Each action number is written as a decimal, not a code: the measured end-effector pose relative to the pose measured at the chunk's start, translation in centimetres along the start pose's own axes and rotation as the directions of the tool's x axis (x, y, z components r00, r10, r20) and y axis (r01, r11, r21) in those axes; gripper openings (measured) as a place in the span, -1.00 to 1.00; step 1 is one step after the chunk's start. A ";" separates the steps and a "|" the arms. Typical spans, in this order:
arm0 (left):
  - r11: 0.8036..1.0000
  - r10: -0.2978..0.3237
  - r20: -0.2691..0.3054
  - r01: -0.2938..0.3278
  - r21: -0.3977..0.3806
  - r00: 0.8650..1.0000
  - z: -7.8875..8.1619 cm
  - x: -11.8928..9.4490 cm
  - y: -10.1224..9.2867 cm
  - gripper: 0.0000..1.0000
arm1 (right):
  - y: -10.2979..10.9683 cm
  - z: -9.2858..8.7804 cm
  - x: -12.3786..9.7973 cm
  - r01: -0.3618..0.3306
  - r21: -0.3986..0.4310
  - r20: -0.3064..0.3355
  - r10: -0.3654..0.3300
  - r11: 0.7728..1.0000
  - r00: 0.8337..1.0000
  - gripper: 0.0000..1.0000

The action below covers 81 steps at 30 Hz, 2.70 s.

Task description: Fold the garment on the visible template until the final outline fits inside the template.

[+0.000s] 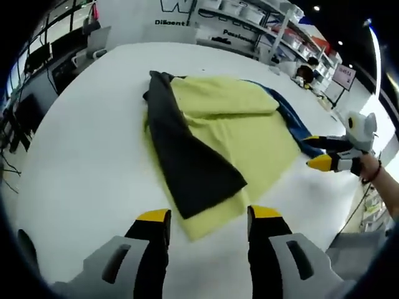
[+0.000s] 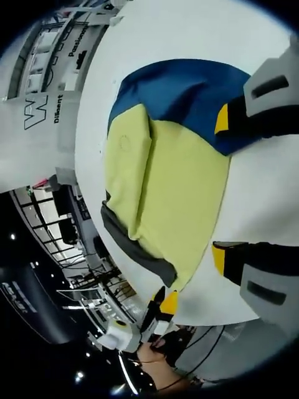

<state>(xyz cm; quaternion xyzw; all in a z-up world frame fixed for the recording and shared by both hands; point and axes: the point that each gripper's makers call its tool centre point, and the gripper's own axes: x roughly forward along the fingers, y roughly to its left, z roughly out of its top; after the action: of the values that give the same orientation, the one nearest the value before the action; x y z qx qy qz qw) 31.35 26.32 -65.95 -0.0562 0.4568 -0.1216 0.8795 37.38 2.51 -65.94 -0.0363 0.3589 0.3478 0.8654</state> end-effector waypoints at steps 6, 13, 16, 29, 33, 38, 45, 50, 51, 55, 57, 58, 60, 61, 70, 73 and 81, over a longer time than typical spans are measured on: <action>1.000 0.001 -0.030 -0.001 -0.008 1.000 -0.7 0.4 0.0 -0.05 | -2.1 0.2 -0.8 0.101 -0.015 0.034 -0.101 0.995 0.994 -0.07; 0.999 0.009 -0.032 -0.011 -0.052 0.999 -1.0 0.7 0.4 -0.18 | -4.1 0.1 -1.2 0.183 -0.045 0.028 -0.181 0.982 0.983 -0.38; 0.998 0.025 -0.029 -0.027 -0.063 0.999 -0.9 0.7 0.7 -0.25 | -4.4 -0.4 -1.1 0.194 -0.043 0.013 -0.194 0.980 0.981 -0.46; 0.990 0.117 -0.034 -0.119 -0.071 0.993 -1.3 0.9 2.3 -0.77 | -5.0 -1.3 -0.8 0.230 -0.034 -0.019 -0.230 0.973 0.973 -0.68; 0.988 0.137 -0.049 -0.140 -0.062 0.989 -1.4 0.8 2.7 -0.84 | -5.2 -1.5 -0.8 0.233 -0.038 -0.023 -0.234 0.972 0.972 -0.78; 0.990 0.131 -0.063 -0.134 -0.042 0.989 -1.4 0.9 2.5 -0.87 | -5.3 -1.6 -0.9 0.235 -0.043 -0.026 -0.236 0.971 0.971 -0.98; 0.994 0.107 -0.089 -0.110 -0.027 0.990 -1.6 0.7 3.0 -0.87 | -5.8 -1.2 -1.6 0.261 -0.075 -0.016 -0.263 0.962 0.965 -1.00; 0.992 0.120 -0.102 -0.122 -0.012 0.988 -1.7 0.4 3.6 -0.88 | -6.3 -0.9 -2.1 0.288 -0.066 -0.007 -0.289 0.955 0.957 -1.00; 0.992 0.126 -0.104 -0.127 -0.003 0.987 -1.7 0.3 3.7 -0.88 | -6.4 -0.9 -2.1 0.290 -0.065 -0.007 -0.291 0.955 0.957 -1.00; 0.991 0.136 -0.108 -0.136 0.012 0.985 -1.7 0.2 4.1 -0.88 | -6.5 -0.9 -2.2 0.294 -0.064 -0.007 -0.295 0.954 0.955 -1.00; 0.989 0.149 -0.111 -0.147 0.026 0.983 -1.7 0.0 4.6 -0.88 | -6.6 -0.9 -2.3 0.300 -0.063 -0.007 -0.301 0.952 0.954 -1.00; 0.988 0.155 -0.113 -0.152 0.032 0.981 -1.7 -0.1 4.8 -0.88 | -6.7 -0.9 -2.4 0.302 -0.062 -0.007 -0.303 0.951 0.953 -1.00; 0.987 0.159 -0.115 -0.156 0.035 0.981 -1.8 -0.2 5.0 -0.88 | -6.7 -0.9 -2.5 0.306 -0.057 -0.006 -0.307 0.950 0.952 -1.00; 0.987 0.161 -0.116 -0.158 0.036 0.980 -1.8 -0.2 5.1 -0.88 | -6.8 -0.9 -2.6 0.309 -0.054 -0.005 -0.310 0.950 0.951 -1.00; 0.964 0.250 -0.157 -0.232 0.128 0.955 -2.5 -2.1 8.9 -0.88 | -7.5 -1.0 -3.4 0.343 -0.035 -0.006 -0.343 0.939 0.939 -1.00; 0.951 0.296 -0.172 -0.272 0.149 0.940 -2.7 -2.9 10.6 -0.88 | -8.1 -1.1 -3.9 0.362 -0.028 -0.010 -0.363 0.932 0.932 -1.00; 0.938 0.327 -0.168 -0.298 0.175 0.930 -2.8 -3.7 12.4 -0.87 | -9.0 -2.0 -4.7 0.390 -0.034 -0.039 -0.391 0.920 0.920 -1.00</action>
<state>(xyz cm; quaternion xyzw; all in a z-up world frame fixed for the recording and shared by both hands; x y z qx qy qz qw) 29.03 39.31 -67.26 0.0942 0.5333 -0.0180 0.8405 39.48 -7.57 -66.06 -0.1260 0.3593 0.1722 0.9085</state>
